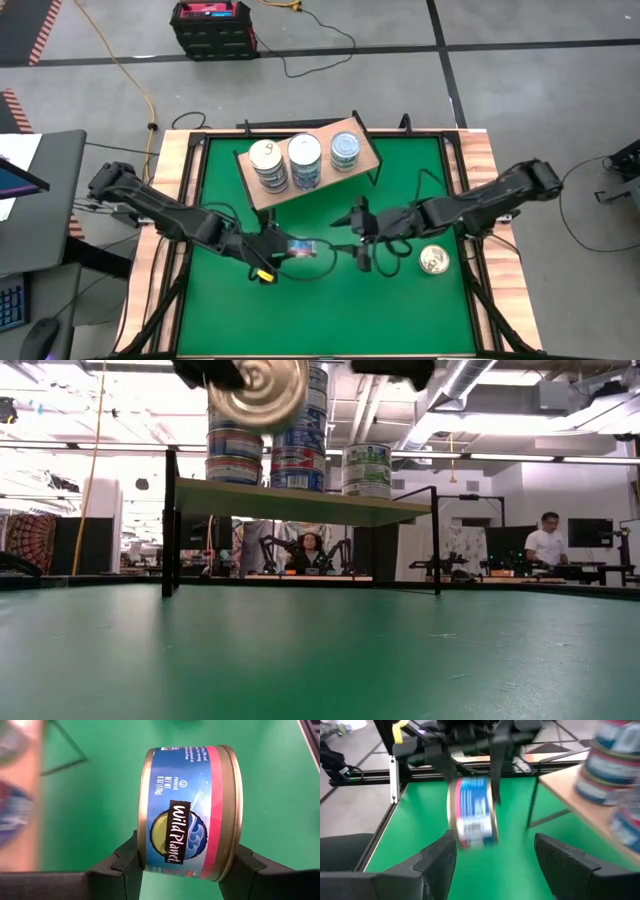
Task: Stack canned seafood by type on shelf
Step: Stack the blue pink tuna can on top of the blue pink tuna can on the shelf
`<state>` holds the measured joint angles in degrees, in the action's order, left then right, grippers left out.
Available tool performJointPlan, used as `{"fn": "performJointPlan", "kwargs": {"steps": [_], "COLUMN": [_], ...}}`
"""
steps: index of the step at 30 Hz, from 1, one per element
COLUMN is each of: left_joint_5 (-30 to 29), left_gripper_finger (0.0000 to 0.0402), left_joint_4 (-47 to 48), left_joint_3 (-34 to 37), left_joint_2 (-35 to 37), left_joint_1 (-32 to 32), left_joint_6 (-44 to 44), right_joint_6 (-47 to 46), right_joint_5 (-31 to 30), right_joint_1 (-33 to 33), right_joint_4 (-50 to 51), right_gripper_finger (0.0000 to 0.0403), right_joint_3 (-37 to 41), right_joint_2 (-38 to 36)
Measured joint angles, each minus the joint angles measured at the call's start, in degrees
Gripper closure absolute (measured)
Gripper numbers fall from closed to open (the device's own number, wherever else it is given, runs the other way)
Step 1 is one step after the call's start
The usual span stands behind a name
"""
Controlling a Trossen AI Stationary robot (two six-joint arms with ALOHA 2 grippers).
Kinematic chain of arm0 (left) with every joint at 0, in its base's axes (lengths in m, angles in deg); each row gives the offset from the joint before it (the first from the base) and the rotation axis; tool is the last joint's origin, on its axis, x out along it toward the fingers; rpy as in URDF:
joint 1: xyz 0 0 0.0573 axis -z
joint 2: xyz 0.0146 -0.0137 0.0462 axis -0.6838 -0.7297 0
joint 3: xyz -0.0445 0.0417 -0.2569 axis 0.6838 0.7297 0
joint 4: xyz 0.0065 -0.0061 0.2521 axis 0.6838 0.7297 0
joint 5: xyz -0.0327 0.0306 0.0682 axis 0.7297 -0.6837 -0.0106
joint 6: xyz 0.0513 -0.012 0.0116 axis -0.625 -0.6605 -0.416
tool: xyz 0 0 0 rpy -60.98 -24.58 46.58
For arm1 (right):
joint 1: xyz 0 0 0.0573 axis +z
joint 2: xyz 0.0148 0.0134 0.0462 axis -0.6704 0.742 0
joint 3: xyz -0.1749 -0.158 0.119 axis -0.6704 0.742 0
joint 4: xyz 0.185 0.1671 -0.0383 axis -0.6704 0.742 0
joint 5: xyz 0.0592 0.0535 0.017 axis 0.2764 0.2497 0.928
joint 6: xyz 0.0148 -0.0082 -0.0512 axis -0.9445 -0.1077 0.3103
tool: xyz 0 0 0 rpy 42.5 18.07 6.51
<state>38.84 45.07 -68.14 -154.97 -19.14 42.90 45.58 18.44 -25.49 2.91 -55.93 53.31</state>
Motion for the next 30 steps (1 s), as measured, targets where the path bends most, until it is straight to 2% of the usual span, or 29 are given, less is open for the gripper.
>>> {"fn": "performJointPlan", "kwargs": {"steps": [5,8,15,23,30], "left_joint_5": [-3.9,-6.1,-5.3,-1.6,8.8], "left_gripper_finger": [0.0217,0.0217,0.0217,0.0216,0.0216], "left_joint_4": [7.1,9.0,10.3,10.1,9.9], "left_joint_3": [-4.2,-5.1,-5.1,-5.1,-5.1], "left_joint_2": [5.8,10.7,22.4,30.5,32.2], "left_joint_1": [0.0,-0.5,-4.7,-14.3,-24.2], "left_joint_6": [3.3,5.6,11.7,14.8,18.0], "right_joint_6": [-0.1,-0.5,-2.9,-2.7,-5.9], "right_joint_5": [-4.8,-5.0,-8.8,-9.0,-8.5], "right_joint_1": [1.5,2.3,2.8,-1.1,-5.4], "right_joint_4": [5.9,8.7,14.8,4.9,-2.0], "right_gripper_finger": [0.0111,0.0111,0.0111,0.0111,0.0111], "right_joint_3": [0.0,0.0,0.4,9.2,17.4], "right_joint_2": [-3.4,-3.4,-3.6,-8.9,-14.6]}}
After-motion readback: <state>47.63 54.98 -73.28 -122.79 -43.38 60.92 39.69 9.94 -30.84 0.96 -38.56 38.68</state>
